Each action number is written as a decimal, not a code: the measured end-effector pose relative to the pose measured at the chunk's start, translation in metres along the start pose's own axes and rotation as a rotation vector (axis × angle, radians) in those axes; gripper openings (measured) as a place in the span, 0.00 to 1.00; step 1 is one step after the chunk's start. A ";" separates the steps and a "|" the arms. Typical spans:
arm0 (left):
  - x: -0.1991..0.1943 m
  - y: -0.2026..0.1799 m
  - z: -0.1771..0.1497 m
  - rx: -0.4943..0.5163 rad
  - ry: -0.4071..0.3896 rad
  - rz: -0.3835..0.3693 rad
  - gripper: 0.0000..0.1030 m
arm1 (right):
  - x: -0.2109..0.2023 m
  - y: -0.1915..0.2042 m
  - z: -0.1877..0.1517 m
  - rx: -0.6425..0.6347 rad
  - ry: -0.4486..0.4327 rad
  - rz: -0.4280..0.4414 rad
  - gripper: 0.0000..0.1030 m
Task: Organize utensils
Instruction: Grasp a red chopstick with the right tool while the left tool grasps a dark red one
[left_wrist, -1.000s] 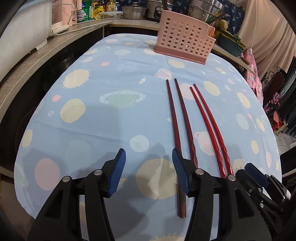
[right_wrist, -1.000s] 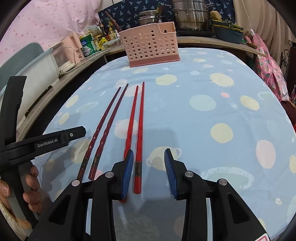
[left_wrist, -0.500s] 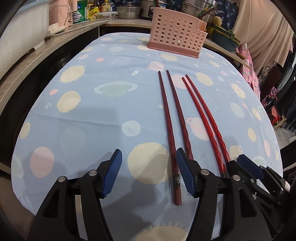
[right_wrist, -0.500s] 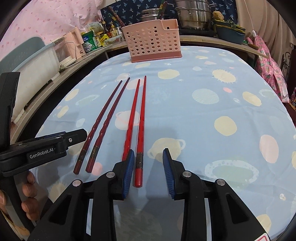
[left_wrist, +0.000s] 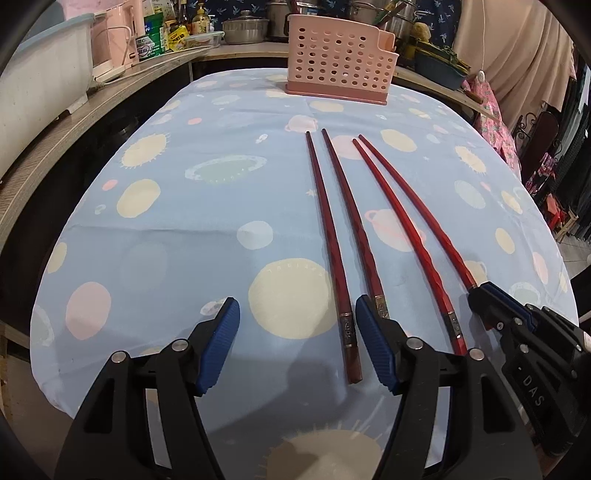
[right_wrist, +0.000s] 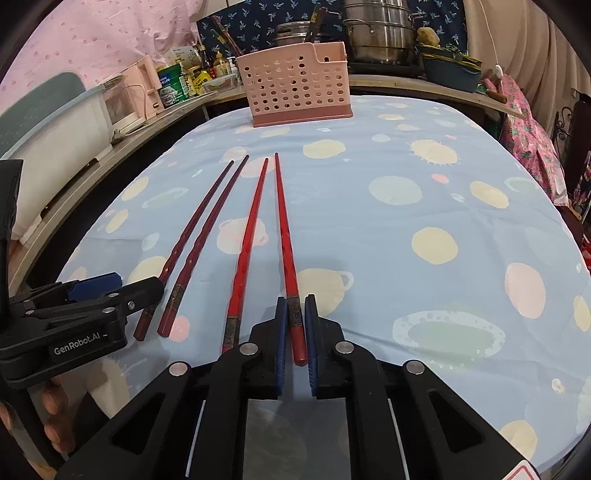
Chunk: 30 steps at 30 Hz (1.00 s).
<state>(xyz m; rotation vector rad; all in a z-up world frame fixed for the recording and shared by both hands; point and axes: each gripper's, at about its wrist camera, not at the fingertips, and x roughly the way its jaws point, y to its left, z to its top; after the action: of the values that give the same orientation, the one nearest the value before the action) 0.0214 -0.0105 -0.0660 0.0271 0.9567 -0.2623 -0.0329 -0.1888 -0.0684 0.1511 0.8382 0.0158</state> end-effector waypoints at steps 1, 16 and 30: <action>0.000 0.000 -0.001 0.002 -0.001 0.003 0.60 | 0.000 -0.001 0.000 0.001 -0.002 0.001 0.08; -0.005 -0.003 -0.011 0.021 -0.009 0.031 0.60 | -0.009 -0.008 -0.010 0.013 -0.020 -0.018 0.07; -0.010 0.006 -0.012 0.002 -0.003 0.038 0.29 | -0.012 -0.013 -0.012 0.031 -0.019 -0.014 0.07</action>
<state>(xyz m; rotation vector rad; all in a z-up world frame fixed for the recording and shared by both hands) 0.0076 -0.0007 -0.0657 0.0468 0.9524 -0.2282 -0.0507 -0.2014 -0.0689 0.1744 0.8213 -0.0122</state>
